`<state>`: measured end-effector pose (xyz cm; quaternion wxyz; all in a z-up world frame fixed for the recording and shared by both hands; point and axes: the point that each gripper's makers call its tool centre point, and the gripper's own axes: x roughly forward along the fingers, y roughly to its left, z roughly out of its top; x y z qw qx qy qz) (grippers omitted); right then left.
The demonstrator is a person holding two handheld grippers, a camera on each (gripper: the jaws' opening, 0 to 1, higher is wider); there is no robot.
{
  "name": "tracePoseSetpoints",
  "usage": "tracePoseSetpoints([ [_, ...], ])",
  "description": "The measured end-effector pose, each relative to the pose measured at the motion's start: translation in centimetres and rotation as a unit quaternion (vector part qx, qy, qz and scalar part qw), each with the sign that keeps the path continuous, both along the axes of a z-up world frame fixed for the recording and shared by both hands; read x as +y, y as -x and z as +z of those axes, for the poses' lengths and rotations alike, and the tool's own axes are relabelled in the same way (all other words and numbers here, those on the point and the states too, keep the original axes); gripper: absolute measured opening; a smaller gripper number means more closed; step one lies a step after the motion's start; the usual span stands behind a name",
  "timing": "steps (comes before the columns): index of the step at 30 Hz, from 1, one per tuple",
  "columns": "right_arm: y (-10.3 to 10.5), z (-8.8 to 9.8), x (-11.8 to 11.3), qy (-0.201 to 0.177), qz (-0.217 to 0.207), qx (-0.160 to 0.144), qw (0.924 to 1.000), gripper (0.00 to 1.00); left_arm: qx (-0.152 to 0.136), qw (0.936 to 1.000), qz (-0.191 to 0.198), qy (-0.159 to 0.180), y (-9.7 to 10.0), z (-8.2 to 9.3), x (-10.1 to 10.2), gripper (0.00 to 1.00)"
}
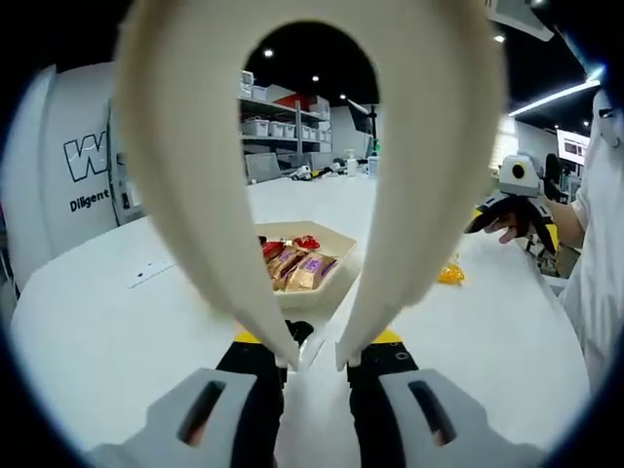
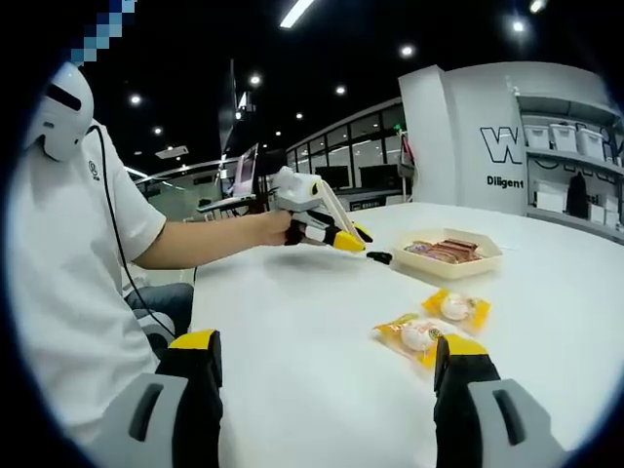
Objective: Place the target food into the container with the food tongs after gripping and lifting it, then release it inside without dropping or visibly crushing the food.
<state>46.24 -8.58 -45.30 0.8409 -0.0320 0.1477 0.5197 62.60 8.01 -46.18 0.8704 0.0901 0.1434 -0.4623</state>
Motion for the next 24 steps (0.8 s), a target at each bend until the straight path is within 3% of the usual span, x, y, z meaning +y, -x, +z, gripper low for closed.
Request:
tracePoseSetpoints([
  [11, 0.1, -0.3, 0.2, 0.0, 0.002, 0.003, 1.0, 0.91, -0.015, 0.9996, 0.016, -0.015, 0.0, -0.2, -0.2, 0.23],
  [24, 0.1, -0.4, 0.0, -0.001, -0.001, 0.005, 1.0, 0.91, -0.024, 0.9992, 0.032, -0.005, -1.3, 0.1, -0.3, 0.24],
])
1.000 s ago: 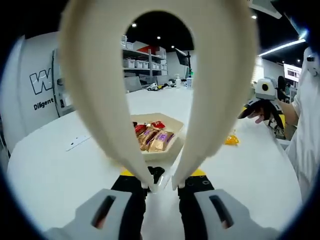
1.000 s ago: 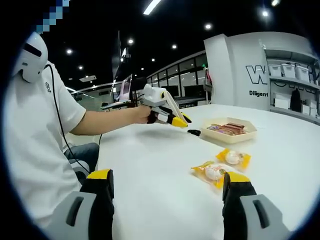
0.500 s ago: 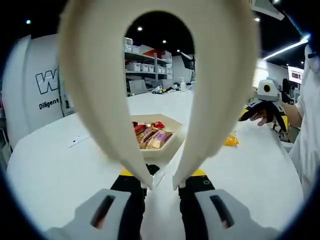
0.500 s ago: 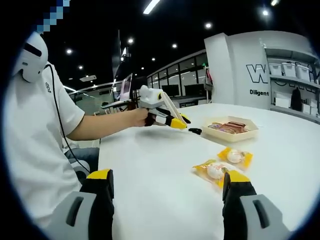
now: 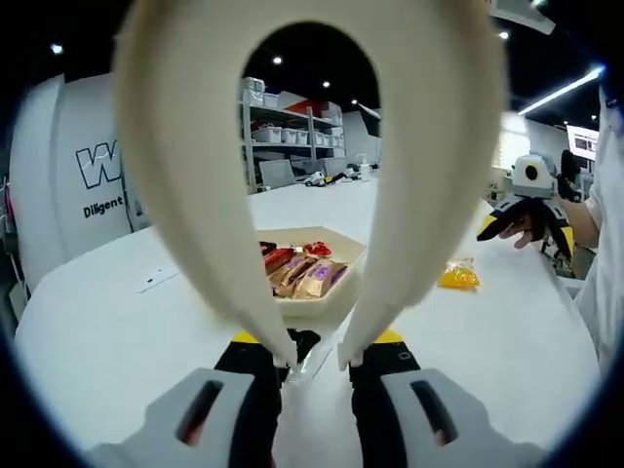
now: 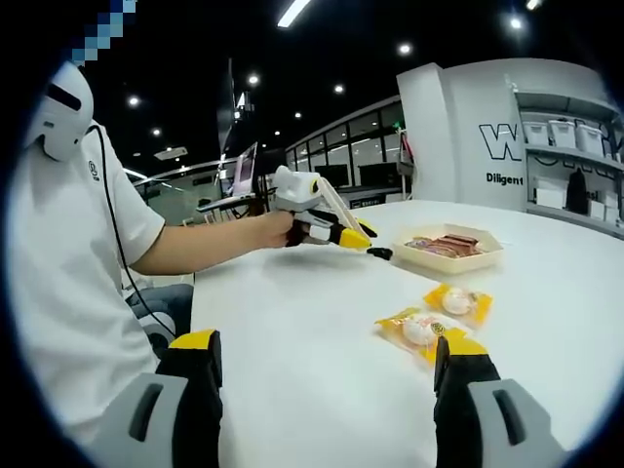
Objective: Place the target food into the container with the food tongs after gripping and lifting it, then release it inside without dropping or visibly crushing the food.
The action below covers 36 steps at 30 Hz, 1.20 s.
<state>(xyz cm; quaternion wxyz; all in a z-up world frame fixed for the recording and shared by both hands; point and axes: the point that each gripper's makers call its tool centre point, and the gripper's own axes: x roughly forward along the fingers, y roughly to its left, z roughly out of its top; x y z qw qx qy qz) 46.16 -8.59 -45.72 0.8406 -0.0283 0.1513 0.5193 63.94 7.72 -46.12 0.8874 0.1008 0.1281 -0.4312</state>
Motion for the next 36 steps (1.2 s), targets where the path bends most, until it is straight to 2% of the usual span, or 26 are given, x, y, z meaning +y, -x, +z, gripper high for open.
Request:
tracePoseSetpoints([
  [12, 0.1, -0.1, -0.1, -0.001, -0.002, 0.001, 1.0, 0.91, 0.004, 0.9999, 0.007, -0.006, -1.1, -0.7, 0.4, 0.25],
  [27, 0.1, -0.1, -0.1, 0.0, -0.002, 0.001, 1.0, 0.9, -0.001, 0.9999, 0.0, -0.017, -2.0, -0.8, 0.1, 0.26],
  [36, 0.1, -0.1, -0.1, 0.001, -0.002, 0.0, 1.0, 0.9, 0.006, 0.9997, -0.007, -0.023, -2.3, -1.4, -0.3, 0.26],
])
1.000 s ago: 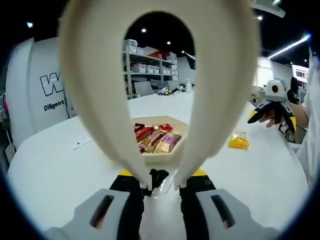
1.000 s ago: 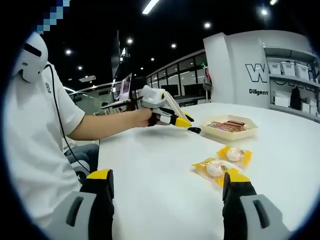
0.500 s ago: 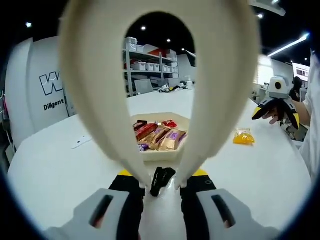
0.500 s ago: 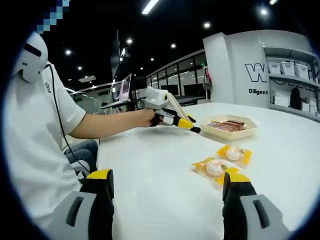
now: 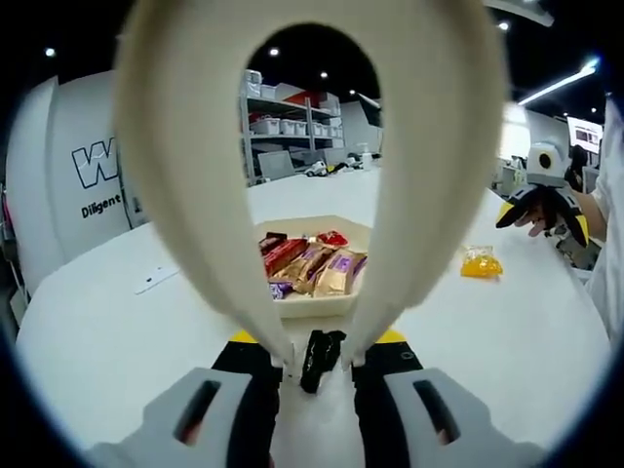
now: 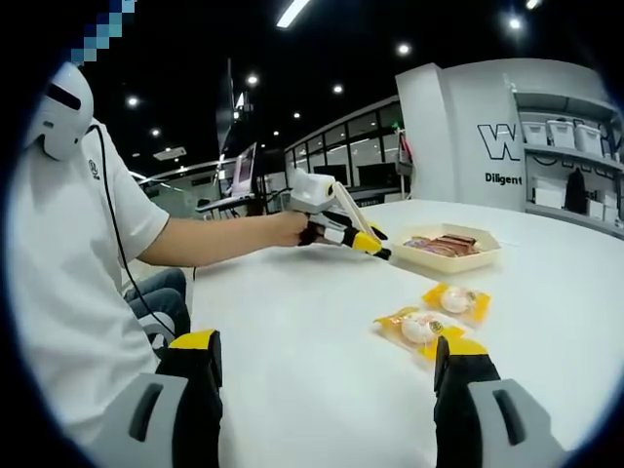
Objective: Place the target food into the container with the food tongs after gripping and lifting it, then release it inside without dropping or visibly crushing the food.
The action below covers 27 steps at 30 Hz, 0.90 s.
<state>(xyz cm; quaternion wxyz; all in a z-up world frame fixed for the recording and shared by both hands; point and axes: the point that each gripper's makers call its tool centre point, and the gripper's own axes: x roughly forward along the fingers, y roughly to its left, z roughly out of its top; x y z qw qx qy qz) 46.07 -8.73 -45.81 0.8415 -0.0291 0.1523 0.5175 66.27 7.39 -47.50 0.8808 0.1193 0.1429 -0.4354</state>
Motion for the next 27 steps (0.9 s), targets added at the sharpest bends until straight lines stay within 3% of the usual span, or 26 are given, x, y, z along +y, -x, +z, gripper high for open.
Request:
tracePoseSetpoints([
  [16, -0.1, 0.2, -0.1, 0.0, 0.0, -0.001, 1.0, 0.9, 0.019, 0.9997, -0.011, -0.005, 0.2, -0.6, -0.5, 0.25],
  [27, -0.1, 0.1, 0.0, 0.001, 0.001, -0.001, 1.0, 0.9, 0.022, 0.9996, -0.018, -0.001, 2.4, -0.7, -1.3, 0.22],
])
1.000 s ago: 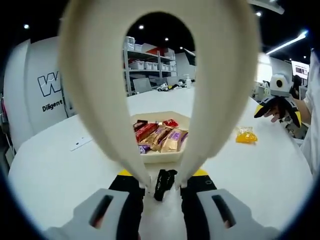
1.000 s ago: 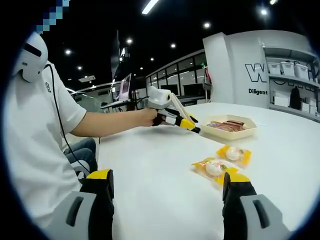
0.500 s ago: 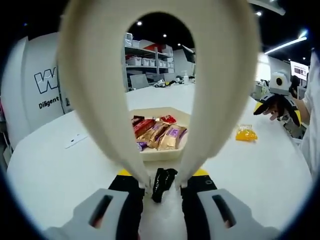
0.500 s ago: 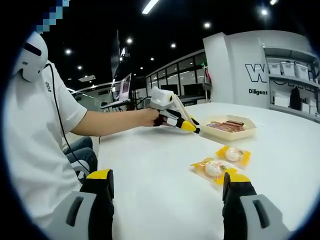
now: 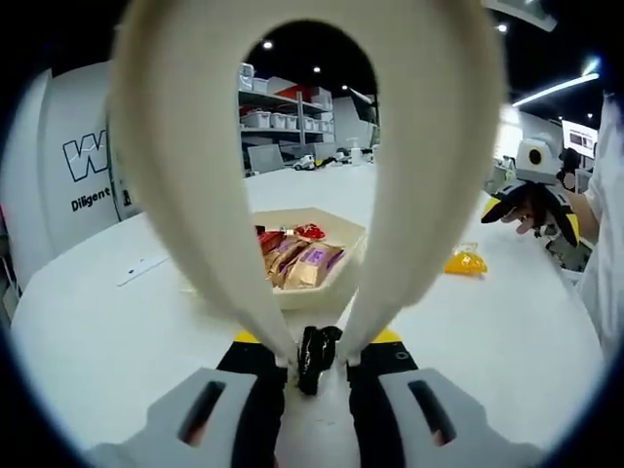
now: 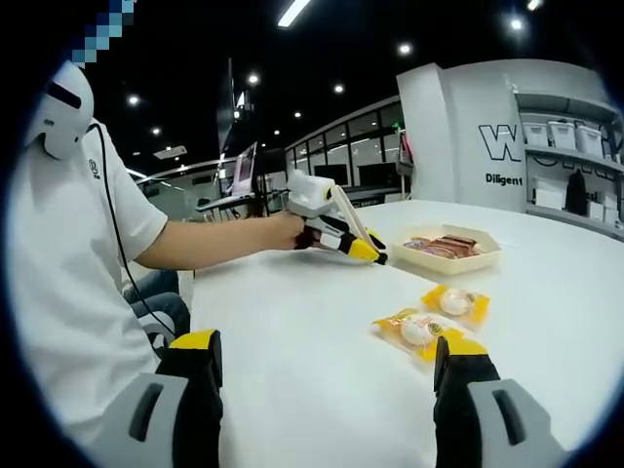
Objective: Place the target food into the container with the food tongs after gripping and lifting it, then release it inside without dropping or visibly crushing the food.
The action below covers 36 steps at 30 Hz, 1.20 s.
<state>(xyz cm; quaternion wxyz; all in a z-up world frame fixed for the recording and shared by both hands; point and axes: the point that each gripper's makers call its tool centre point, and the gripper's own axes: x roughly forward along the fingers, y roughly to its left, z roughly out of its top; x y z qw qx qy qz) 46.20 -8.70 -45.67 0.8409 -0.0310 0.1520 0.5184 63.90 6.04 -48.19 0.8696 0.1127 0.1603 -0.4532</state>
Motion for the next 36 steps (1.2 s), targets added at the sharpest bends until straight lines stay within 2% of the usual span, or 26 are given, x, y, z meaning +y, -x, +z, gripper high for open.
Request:
tracePoseSetpoints([
  [22, 0.5, -0.2, 0.7, -0.001, 0.011, 0.002, 0.9999, 0.9, 0.013, 0.9998, -0.005, 0.015, 6.2, -0.1, -2.1, 0.2],
  [36, 0.6, -0.5, 0.8, -0.005, 0.016, 0.005, 0.9999, 0.9, 0.011, 0.9996, -0.011, 0.025, 8.1, -0.1, -3.2, 0.2],
])
